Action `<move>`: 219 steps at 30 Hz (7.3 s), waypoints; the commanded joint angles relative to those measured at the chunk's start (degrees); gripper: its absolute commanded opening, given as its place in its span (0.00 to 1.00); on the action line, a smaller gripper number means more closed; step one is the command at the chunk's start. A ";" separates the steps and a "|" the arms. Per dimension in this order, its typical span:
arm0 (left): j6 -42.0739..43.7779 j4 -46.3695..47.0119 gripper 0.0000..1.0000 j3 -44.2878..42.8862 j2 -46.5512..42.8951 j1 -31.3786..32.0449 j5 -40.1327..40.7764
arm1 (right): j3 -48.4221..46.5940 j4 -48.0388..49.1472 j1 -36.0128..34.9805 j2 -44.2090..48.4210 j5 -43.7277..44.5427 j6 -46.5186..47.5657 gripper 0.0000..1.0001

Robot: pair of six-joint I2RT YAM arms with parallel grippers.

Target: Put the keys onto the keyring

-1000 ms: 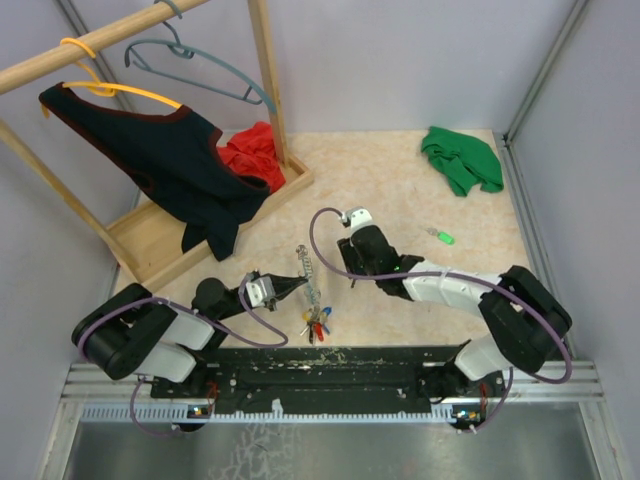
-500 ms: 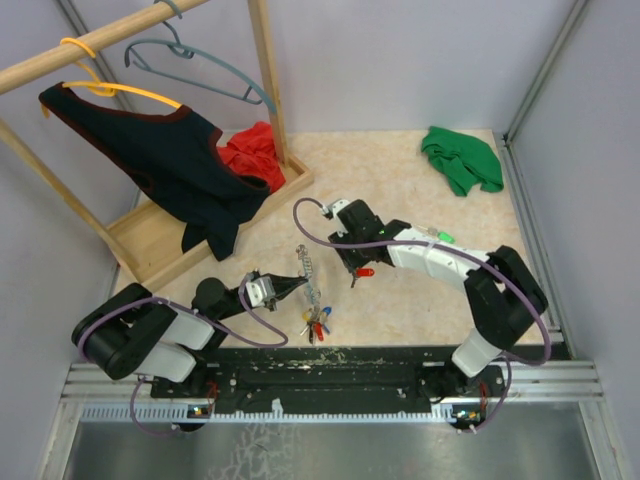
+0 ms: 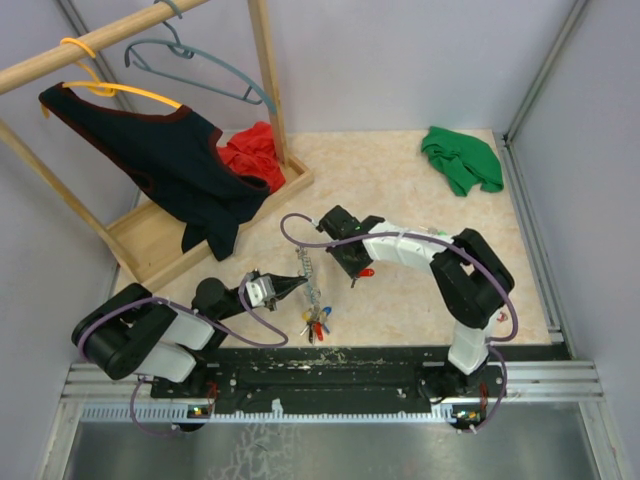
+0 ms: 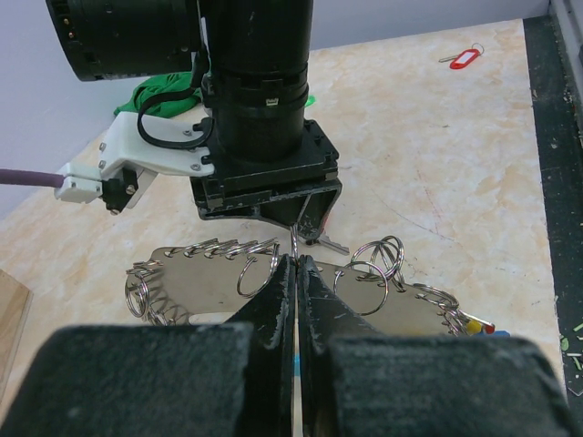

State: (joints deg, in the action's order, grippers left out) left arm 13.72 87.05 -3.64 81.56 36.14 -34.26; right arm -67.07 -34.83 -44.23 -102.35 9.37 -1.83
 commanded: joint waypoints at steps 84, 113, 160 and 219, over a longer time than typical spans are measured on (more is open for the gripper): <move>-6.45 15.52 0.00 -1.82 0.62 -6.49 -16.50 | 21.82 26.77 -1.65 36.82 -41.14 31.42 0.00; -7.97 15.45 0.00 -3.69 1.68 -6.57 -22.26 | 20.62 33.20 -4.38 29.31 -46.72 38.78 0.00; -7.49 15.45 0.00 -3.41 1.32 -6.61 -22.32 | 20.97 30.45 -4.75 31.91 -47.82 38.52 0.00; -8.16 15.44 0.00 -3.95 1.23 -6.61 -24.47 | 20.08 31.50 -4.73 30.78 -49.73 36.76 0.00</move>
State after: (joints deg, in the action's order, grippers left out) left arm 6.15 87.07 -6.52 83.15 29.85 -57.56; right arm -44.03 -6.42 -48.38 -72.01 -37.19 35.77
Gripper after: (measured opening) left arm 0.005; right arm 0.008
